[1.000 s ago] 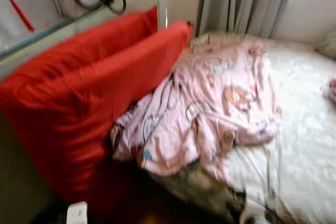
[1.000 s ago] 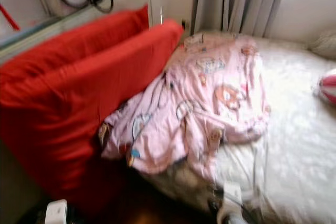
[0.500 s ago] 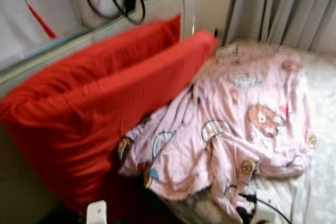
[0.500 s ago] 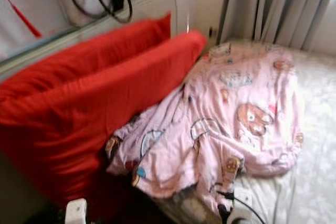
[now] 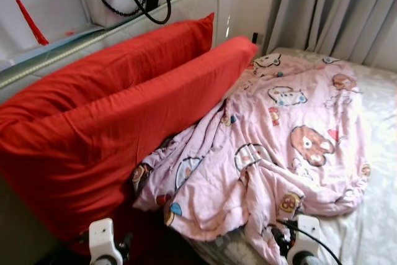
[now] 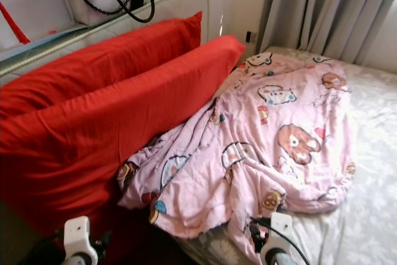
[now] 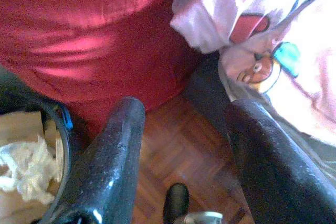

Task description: Clean up the room

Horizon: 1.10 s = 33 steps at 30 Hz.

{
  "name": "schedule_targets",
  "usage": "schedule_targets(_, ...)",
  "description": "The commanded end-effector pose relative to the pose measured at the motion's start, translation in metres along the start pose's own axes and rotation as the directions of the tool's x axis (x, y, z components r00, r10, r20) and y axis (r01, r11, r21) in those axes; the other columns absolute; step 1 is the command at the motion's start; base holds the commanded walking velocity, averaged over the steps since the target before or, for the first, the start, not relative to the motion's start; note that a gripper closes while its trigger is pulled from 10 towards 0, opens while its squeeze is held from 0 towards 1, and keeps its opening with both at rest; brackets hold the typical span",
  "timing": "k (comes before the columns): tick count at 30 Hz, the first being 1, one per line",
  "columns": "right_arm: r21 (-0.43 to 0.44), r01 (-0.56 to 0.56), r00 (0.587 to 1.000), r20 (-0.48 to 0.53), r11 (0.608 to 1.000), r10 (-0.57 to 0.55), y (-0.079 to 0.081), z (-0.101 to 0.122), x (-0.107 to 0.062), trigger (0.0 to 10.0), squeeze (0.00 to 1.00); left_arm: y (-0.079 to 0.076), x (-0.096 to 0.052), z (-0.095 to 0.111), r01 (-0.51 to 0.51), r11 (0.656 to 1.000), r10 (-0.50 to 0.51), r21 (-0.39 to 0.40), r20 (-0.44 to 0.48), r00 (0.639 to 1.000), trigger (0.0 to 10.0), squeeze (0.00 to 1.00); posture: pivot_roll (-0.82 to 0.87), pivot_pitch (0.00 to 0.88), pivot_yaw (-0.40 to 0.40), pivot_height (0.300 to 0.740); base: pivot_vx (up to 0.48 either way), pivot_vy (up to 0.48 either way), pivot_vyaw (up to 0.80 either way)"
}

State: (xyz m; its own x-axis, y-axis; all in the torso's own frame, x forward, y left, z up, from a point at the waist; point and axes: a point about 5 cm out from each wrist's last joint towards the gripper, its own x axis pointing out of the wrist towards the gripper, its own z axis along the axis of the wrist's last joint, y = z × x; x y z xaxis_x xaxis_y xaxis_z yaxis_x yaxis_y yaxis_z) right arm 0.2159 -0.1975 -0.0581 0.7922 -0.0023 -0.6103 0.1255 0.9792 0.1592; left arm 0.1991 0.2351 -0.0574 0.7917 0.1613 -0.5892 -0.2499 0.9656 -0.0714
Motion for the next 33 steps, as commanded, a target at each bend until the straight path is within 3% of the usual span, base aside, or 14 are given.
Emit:
schedule_targets(1, -0.010, -0.035, 0.993, 0.116, 0.999, 0.036, 0.011, 0.030, 0.009, 10.0, 0.00, -0.001, 0.002, 0.017, 0.029, 0.999, -0.031, 0.019, 0.112, 0.993, 10.0, 0.00, 0.07, 0.000, 0.004, 0.740, 0.000, 0.000, 0.00)
schedule_targets(3, -0.010, -0.035, 0.993, 0.116, 0.999, 0.036, 0.011, 0.030, 0.009, 10.0, 0.00, -0.001, 0.002, 0.017, 0.029, 0.999, -0.031, 0.019, 0.112, 0.993, 10.0, 0.00, 0.07, 0.000, 0.004, 0.740, 0.000, 0.000, 0.00)
schedule_targets(4, -0.022, -0.048, 0.982, 0.182, 0.999, 0.051, 0.016, 0.046, 0.012, 10.0, 0.00, -0.004, 0.001, 0.027, 0.044, 0.998, -0.051, 0.041, 0.189, 0.981, 10.0, 0.00, 0.07, 0.000, 0.000, 0.740, 0.000, 0.000, 0.00)
schedule_targets(5, -0.022, -0.048, 0.982, 0.182, 0.999, 0.051, 0.016, 0.046, 0.012, 10.0, 0.00, -0.004, 0.001, 0.027, 0.044, 0.998, -0.051, 0.041, 0.189, 0.981, 10.0, 0.00, 0.07, 0.000, 0.000, 0.740, 0.000, 0.000, 0.00)
schedule_targets(7, -0.045, -0.065, 0.957, 0.280, 0.997, 0.075, 0.018, 0.064, 0.013, 10.0, 0.00, -0.017, -0.004, 0.043, 0.061, 0.996, -0.080, 0.069, 0.325, 0.942, 10.0, 0.00, 0.07, 0.000, -0.005, 0.740, 0.000, 0.000, 0.00)
schedule_targets(14, -0.108, -0.077, 0.950, 0.293, 0.991, 0.106, 0.019, 0.060, 0.009, 10.0, 0.00, -0.027, -0.013, 0.053, 0.081, 0.995, -0.100, 0.064, 0.427, 0.898, 10.0, 0.00, 0.07, 0.000, -0.014, 0.740, 0.000, 0.000, 0.00)
schedule_targets(19, -0.106, -0.065, 0.955, 0.280, 0.992, 0.093, 0.017, 0.055, 0.009, 10.0, 0.00, -0.028, -0.016, 0.053, 0.088, 0.994, -0.106, 0.061, 0.431, 0.896, 10.0, 0.00, 0.07, 0.000, -0.016, 0.740, 0.000, 0.000, 0.00)
schedule_targets(27, -0.134, -0.045, 0.968, 0.239, 0.990, 0.076, 0.016, 0.051, 0.009, 10.0, 0.00, -0.023, -0.015, 0.060, 0.065, 0.997, -0.080, 0.048, 0.435, 0.897, 10.0, 0.00, 0.08, 0.000, -0.023, 0.680, 0.000, 0.000, 0.00)
schedule_targets(33, -0.125, -0.044, 0.961, 0.265, 0.991, 0.077, 0.014, 0.054, 0.009, 10.0, 0.00, -0.023, -0.014, 0.059, 0.069, 0.997, -0.079, 0.040, 0.428, 0.900, 10.0, 0.00, 0.08, 0.000, -0.027, 0.675, 0.000, 0.000, 0.00)
